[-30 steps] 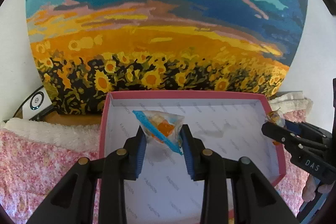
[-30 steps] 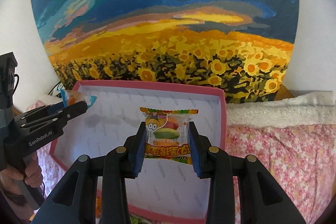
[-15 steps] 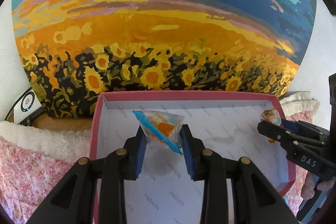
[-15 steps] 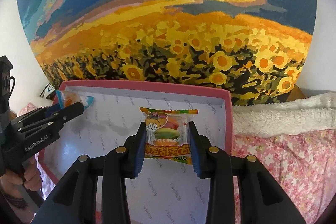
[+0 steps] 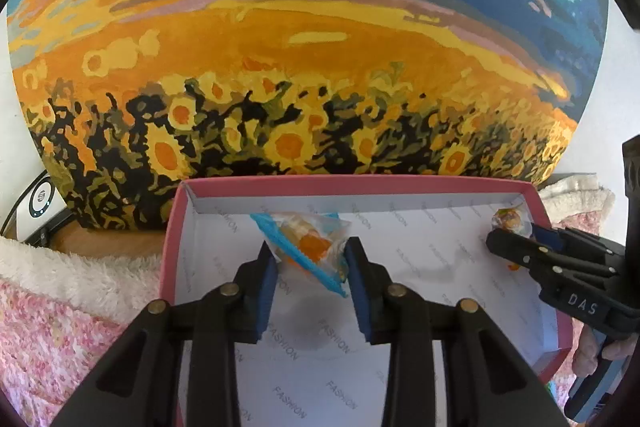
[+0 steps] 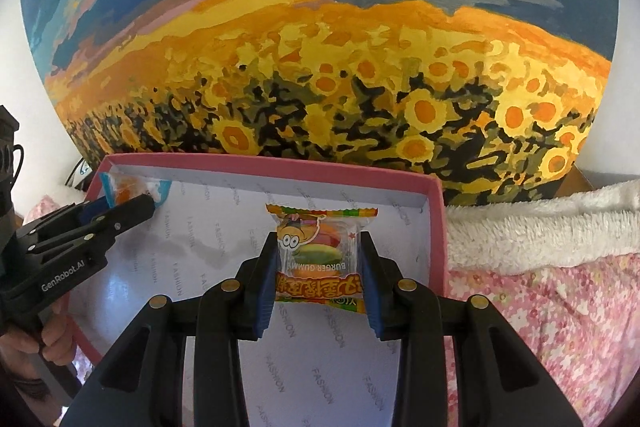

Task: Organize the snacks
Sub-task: 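Open left tool releasing the candy bag while right tool releases the gummy packet, then withdraw both tools from the box back toward the snack pile, then grasp the green pea snack bag with right tool while left tool approaches a yellow packet, then grasp and lift the yellow packet with left tool while right tool lifts the green bag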

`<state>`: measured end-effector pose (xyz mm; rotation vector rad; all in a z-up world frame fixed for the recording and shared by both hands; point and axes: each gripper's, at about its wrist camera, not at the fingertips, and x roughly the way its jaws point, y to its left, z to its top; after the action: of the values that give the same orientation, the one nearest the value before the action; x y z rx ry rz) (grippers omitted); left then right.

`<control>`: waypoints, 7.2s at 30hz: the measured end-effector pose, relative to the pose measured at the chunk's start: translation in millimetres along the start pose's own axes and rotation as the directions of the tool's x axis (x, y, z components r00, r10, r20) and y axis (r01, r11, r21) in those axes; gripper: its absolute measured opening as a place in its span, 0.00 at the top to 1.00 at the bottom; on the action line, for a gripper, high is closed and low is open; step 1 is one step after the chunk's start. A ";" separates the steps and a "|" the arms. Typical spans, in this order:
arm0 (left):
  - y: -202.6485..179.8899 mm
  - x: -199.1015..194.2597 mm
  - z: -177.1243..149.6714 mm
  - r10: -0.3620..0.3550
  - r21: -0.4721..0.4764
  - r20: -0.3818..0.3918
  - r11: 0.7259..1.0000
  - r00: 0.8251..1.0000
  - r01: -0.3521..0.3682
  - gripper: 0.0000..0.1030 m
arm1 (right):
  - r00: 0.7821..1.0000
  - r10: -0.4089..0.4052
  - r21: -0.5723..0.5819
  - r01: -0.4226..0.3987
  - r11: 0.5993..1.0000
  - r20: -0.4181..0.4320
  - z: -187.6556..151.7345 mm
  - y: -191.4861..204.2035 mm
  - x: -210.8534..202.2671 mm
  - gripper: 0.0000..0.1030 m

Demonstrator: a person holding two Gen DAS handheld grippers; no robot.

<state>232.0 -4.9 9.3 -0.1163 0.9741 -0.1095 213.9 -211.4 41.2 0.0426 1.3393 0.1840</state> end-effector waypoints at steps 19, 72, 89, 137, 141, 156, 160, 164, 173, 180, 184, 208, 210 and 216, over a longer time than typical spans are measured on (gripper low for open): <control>-18.5 -16.8 1.1 0.007 0.019 -0.002 1.000 1.000 -0.007 0.54 | 1.000 0.010 -0.001 -0.009 1.000 0.020 -1.9 2.8 -9.2 0.40; -21.6 -139.7 -68.8 -0.007 -0.001 0.037 1.000 0.999 0.007 0.51 | 0.997 0.015 0.070 -0.021 0.997 0.078 -85.5 26.4 -122.8 0.40; -14.4 -143.5 -122.8 -0.006 -0.017 -0.012 1.000 1.000 0.005 0.51 | 0.999 0.017 0.114 -0.021 0.993 0.037 -128.6 23.4 -135.8 0.40; -27.3 -112.4 -179.9 -0.052 0.002 -0.183 0.999 0.982 0.053 0.51 | 1.000 -0.003 0.140 0.004 0.990 -0.011 -157.4 22.6 -137.7 0.40; -30.3 -109.4 -178.5 -0.063 -0.001 -0.176 0.998 0.982 0.064 0.57 | 1.000 -0.006 0.147 0.008 0.989 -0.013 -157.7 20.4 -138.0 0.40; -23.2 -116.5 -176.1 -0.075 -0.011 -0.144 0.997 0.987 0.074 0.74 | 1.000 -0.029 0.168 0.031 0.985 -0.010 -157.6 15.3 -134.0 0.40; -12.2 -120.7 -175.8 -0.043 -0.026 -0.134 0.999 0.990 0.040 0.74 | 0.999 -0.027 0.176 0.030 0.984 -0.018 -155.9 13.5 -127.4 0.40; -5.1 -120.2 -177.2 -0.020 -0.035 -0.143 0.999 0.990 0.015 0.74 | 0.999 -0.022 0.177 0.028 0.984 -0.032 -155.1 14.3 -117.6 0.40; -5.1 -117.8 -178.6 -0.013 -0.026 -0.143 1.000 0.990 0.009 0.74 | 0.998 -0.009 0.188 0.020 0.982 -0.060 -150.9 13.6 -100.5 0.40; -3.3 -114.5 -177.3 -0.021 -0.026 -0.146 1.000 0.989 0.017 0.74 | 0.998 -0.014 0.186 0.026 0.982 -0.066 -148.2 14.4 -94.1 0.41; -4.2 -114.9 -177.9 -0.019 -0.028 -0.145 0.999 0.989 0.016 0.74 | 0.998 -0.021 0.187 0.033 0.982 -0.065 -147.1 14.7 -91.5 0.51; -8.5 -138.7 -180.0 -0.047 -0.029 -0.107 0.999 0.993 0.044 0.74 | 1.000 -0.020 0.206 0.019 0.978 0.005 -156.0 12.0 -127.0 0.59; -8.8 -144.2 -179.1 -0.052 -0.023 -0.095 0.998 0.994 0.050 0.74 | 1.000 -0.022 0.206 0.018 0.978 0.015 -155.2 13.2 -131.2 0.59; -11.1 -157.5 -173.5 -0.067 -0.007 -0.064 0.998 0.996 0.066 0.77 | 0.999 -0.016 0.200 0.006 0.980 0.045 -152.2 14.7 -142.8 0.59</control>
<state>-0.1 -1.7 43.2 -0.1503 1.0345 -0.1731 33.6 -230.8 145.6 0.2077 1.3075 0.0380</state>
